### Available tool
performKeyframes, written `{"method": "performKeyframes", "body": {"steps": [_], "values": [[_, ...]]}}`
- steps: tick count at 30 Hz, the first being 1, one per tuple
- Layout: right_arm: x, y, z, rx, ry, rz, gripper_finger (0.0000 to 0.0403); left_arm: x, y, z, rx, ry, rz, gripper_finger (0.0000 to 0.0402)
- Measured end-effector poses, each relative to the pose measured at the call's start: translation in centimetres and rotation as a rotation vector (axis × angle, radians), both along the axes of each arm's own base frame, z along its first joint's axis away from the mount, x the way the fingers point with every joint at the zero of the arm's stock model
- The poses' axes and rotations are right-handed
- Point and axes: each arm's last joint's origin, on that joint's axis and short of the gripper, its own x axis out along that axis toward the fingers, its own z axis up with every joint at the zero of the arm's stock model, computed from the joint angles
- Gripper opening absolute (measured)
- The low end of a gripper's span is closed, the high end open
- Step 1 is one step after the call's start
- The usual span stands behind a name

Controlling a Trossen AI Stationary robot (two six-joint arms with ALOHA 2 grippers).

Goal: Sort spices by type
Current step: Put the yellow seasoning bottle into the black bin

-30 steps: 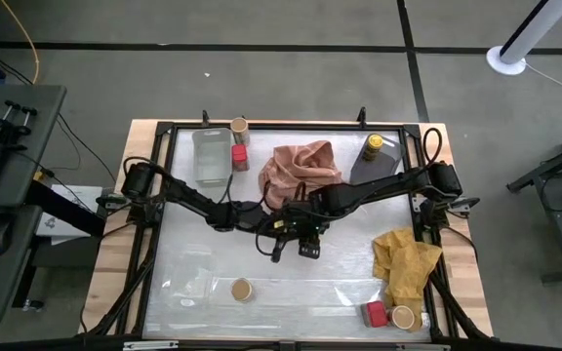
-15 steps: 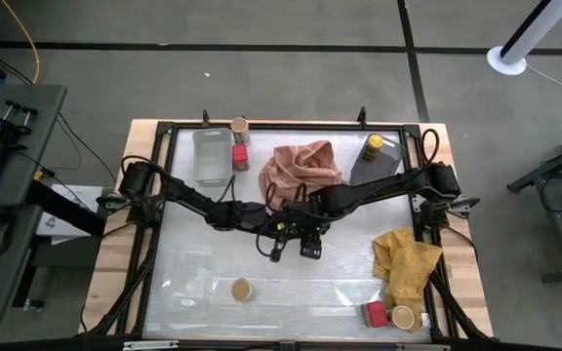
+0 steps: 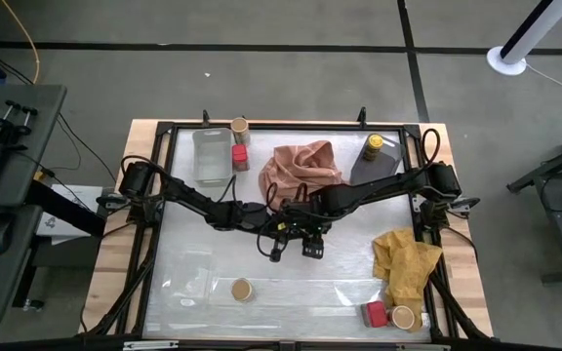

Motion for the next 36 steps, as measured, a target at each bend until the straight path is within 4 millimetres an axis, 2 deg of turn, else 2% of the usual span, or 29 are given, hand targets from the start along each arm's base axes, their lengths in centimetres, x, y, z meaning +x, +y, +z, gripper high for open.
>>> {"method": "performKeyframes", "body": {"steps": [14,19,24,27,30,36], "values": [[-0.3,-0.1,0.2,-0.033,0.019,0.07,0.025,0.0,0.0,-0.2,0.008,0.007,0.015,0.0],[-0.6,-0.2,1.1,-0.058,-0.012,0.103,0.025,0.0,0.1,-0.3,0.01,0.017,0.017,0.0],[-1.2,-0.4,2.6,-0.094,-0.062,0.116,0.025,-0.6,0.2,-2.1,0.028,0.161,0.036,0.0],[-1.4,-0.5,3.1,-0.116,-0.078,0.112,0.025,-0.4,0.2,-1.4,0.028,0.138,0.047,0.0],[-1.5,-0.6,3.3,-0.125,-0.092,0.108,0.025,-0.6,0.3,-2.0,0.034,0.171,0.048,0.0],[-1.5,-0.6,3.3,-0.125,-0.086,0.108,0.025,-0.5,0.1,-1.3,0.027,0.13,0.045,0.0]]}}
